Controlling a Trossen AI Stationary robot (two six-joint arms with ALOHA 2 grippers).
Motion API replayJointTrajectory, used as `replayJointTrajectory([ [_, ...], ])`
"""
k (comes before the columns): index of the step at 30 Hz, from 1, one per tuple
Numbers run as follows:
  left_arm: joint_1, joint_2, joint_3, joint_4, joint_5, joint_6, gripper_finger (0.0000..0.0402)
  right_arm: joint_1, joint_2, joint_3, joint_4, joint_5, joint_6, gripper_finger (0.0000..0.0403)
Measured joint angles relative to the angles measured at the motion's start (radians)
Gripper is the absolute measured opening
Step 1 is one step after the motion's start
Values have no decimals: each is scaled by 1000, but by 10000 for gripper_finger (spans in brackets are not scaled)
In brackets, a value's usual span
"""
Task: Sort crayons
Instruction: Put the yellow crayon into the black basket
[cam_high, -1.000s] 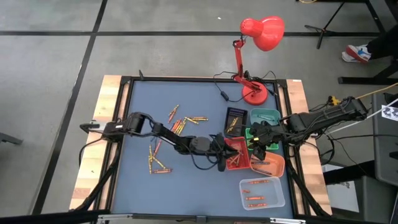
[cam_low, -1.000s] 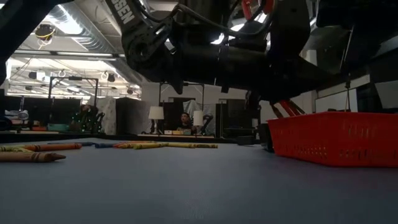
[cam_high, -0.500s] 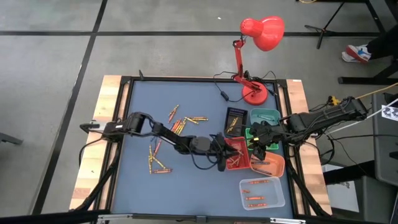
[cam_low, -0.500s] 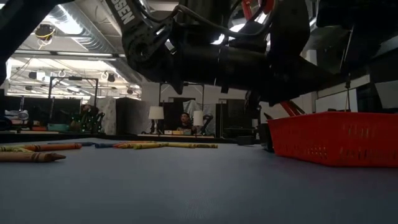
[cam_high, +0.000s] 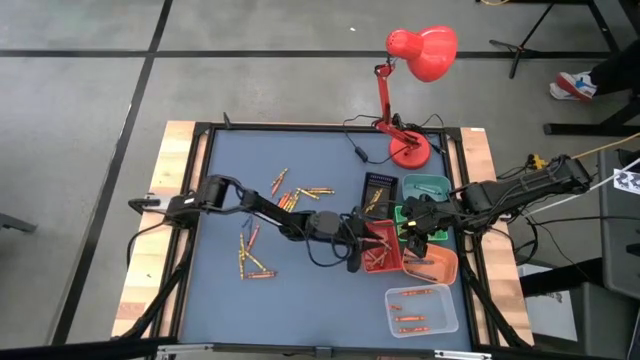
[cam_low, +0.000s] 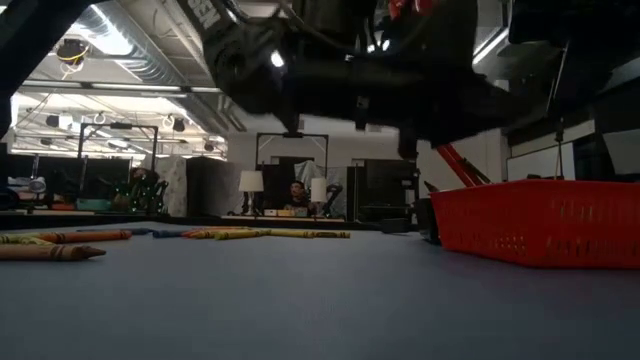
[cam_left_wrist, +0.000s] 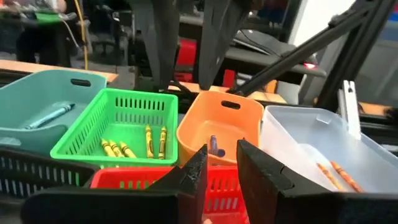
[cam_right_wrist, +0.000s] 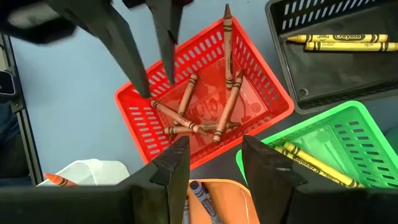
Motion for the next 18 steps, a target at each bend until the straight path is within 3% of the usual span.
replayJointTrajectory([
  [6,23,-130,0,-258,77,1,73,0,0,0,0,0,0,145],
  [14,67,-344,0,-749,80,30,73,1,0,0,0,18,0,145],
  [18,98,-427,0,-960,66,120,73,1,0,-1,-1,42,0,145],
])
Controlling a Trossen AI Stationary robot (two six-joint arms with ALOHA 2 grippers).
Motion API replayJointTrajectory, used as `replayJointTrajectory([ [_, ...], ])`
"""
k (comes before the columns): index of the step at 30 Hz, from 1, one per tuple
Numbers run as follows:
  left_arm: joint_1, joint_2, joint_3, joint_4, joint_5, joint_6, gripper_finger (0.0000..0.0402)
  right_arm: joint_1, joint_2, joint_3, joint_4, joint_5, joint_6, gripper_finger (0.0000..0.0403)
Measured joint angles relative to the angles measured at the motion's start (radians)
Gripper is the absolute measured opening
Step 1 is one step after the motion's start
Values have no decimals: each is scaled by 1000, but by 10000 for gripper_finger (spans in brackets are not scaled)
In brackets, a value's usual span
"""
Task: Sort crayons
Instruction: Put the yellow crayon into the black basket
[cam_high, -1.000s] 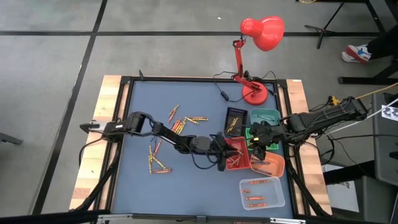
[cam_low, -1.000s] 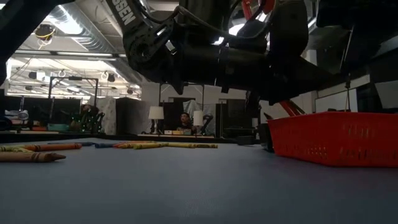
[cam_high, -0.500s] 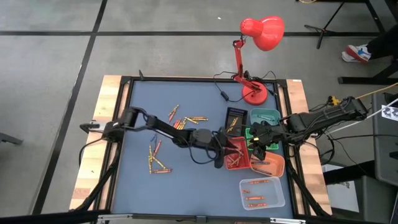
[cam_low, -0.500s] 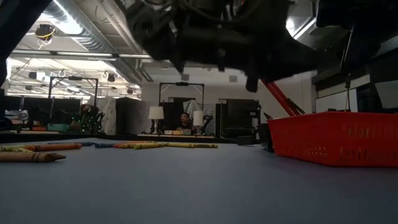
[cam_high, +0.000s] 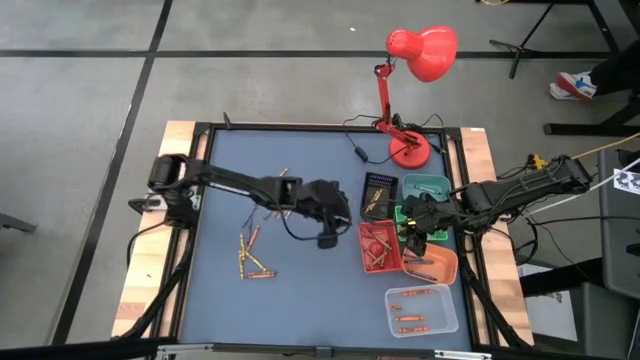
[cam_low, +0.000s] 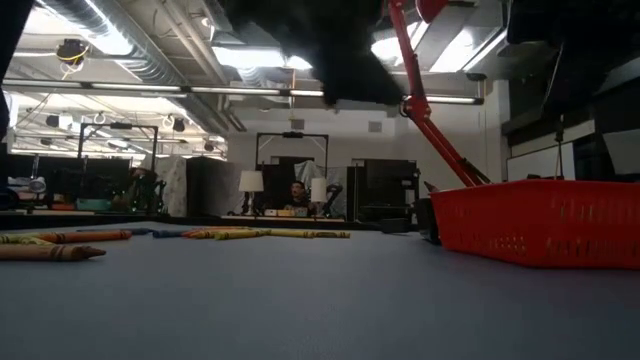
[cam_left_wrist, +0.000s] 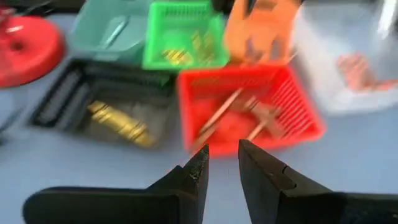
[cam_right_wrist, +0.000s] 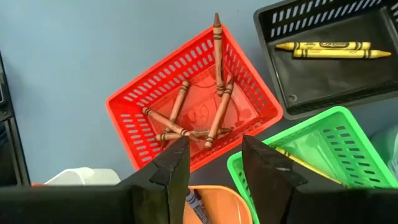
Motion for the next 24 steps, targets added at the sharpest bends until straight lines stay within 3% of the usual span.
replayJointTrajectory([
  [8,93,-40,0,-282,-152,126,73,0,0,0,0,3,0,145],
  [14,191,3,0,-360,-146,146,73,0,0,0,0,3,0,145],
  [24,303,89,0,-435,-48,230,73,-1,0,0,0,3,0,145],
])
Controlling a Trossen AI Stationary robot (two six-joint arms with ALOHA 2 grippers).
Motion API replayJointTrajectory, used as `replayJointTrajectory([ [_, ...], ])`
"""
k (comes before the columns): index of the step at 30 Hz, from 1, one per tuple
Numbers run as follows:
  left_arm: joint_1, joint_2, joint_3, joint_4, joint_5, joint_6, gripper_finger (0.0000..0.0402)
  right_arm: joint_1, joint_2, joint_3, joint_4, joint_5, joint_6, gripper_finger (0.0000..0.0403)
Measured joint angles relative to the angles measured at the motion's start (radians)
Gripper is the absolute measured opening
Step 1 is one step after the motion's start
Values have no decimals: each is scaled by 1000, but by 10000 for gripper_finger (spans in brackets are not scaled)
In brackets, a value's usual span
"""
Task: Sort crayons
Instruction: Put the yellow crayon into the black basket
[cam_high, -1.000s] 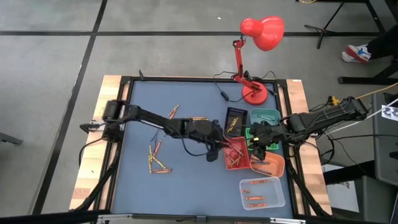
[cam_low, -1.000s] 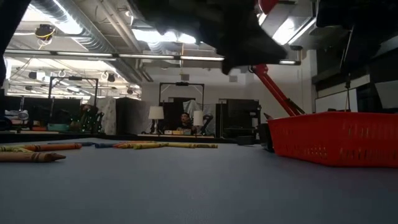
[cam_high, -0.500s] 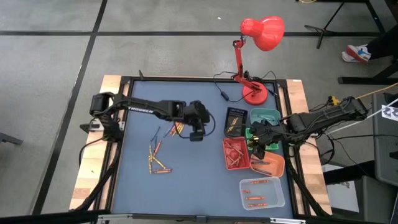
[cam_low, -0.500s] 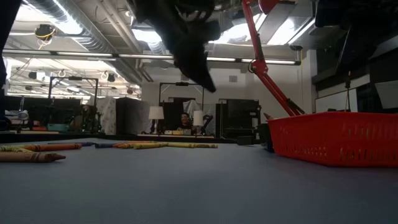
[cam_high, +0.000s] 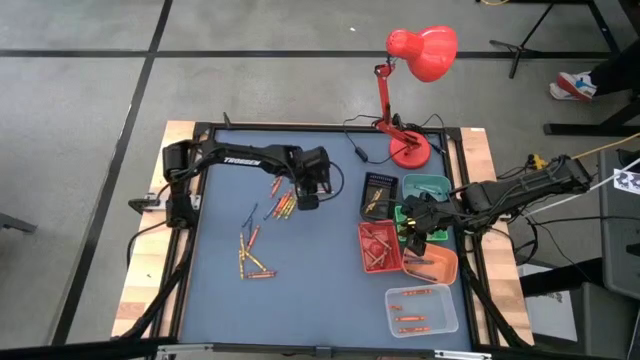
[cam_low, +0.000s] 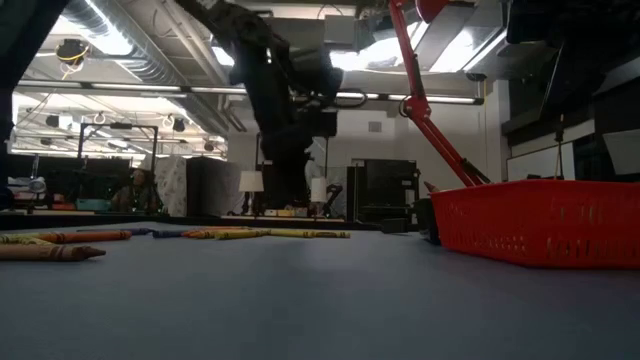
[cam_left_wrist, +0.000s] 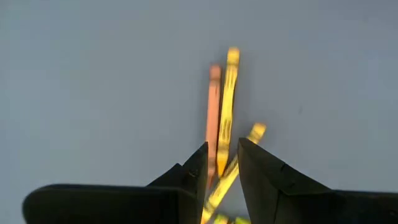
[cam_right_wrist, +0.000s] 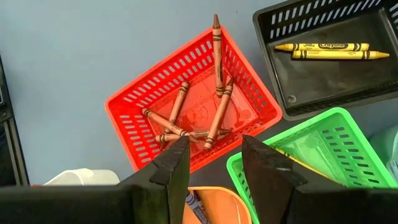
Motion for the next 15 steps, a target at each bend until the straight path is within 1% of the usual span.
replayJointTrajectory([
  [8,20,41,0,-55,46,95,73,0,0,0,0,0,0,145],
  [15,19,48,0,-61,45,156,73,0,0,0,0,0,0,145],
])
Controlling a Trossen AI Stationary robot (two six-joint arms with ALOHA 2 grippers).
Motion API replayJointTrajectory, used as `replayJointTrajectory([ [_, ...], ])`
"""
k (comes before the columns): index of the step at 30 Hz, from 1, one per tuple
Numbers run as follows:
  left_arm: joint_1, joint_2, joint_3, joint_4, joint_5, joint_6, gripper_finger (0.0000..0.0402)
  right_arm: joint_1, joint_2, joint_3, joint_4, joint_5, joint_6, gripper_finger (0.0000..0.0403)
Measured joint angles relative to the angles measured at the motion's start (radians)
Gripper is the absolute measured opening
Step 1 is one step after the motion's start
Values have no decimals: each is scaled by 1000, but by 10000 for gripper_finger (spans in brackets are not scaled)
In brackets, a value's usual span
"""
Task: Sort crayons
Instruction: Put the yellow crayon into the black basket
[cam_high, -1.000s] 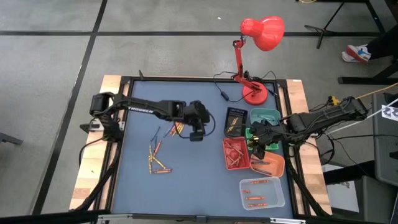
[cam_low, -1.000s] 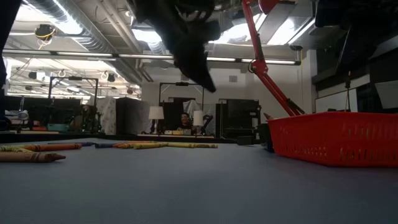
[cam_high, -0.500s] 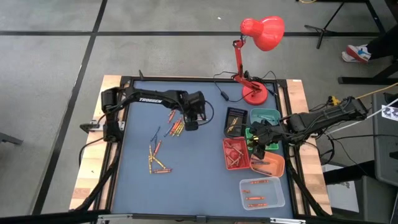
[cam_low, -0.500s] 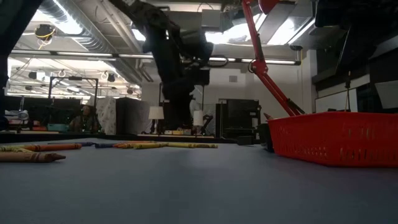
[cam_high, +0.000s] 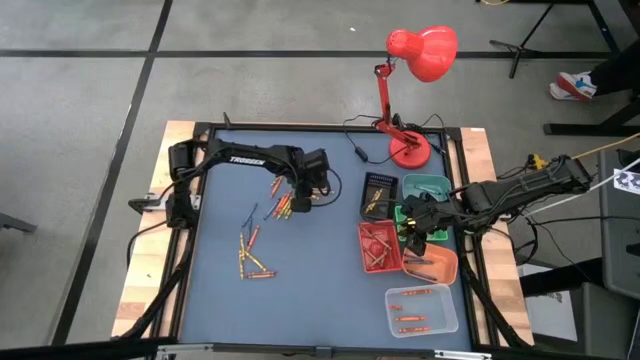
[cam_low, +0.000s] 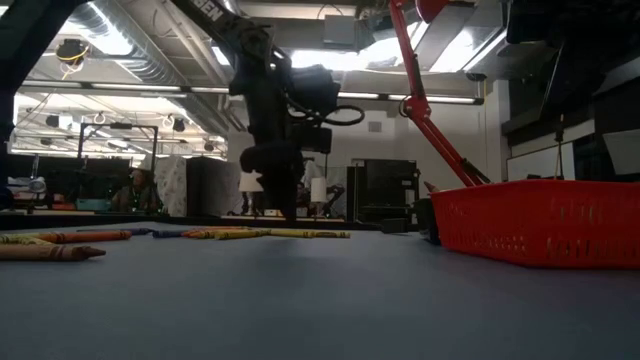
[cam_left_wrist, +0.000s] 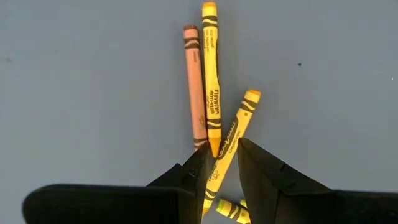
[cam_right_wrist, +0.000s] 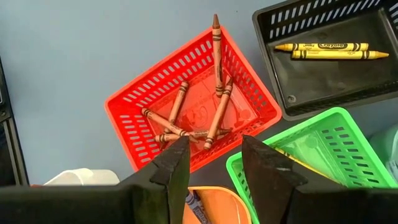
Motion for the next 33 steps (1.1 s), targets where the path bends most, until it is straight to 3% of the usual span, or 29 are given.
replayJointTrajectory([
  [20,-12,6,-108,38,-8,10,72,0,0,0,0,0,0,145],
  [33,-42,9,-111,86,-25,12,15,0,0,0,0,0,0,145],
])
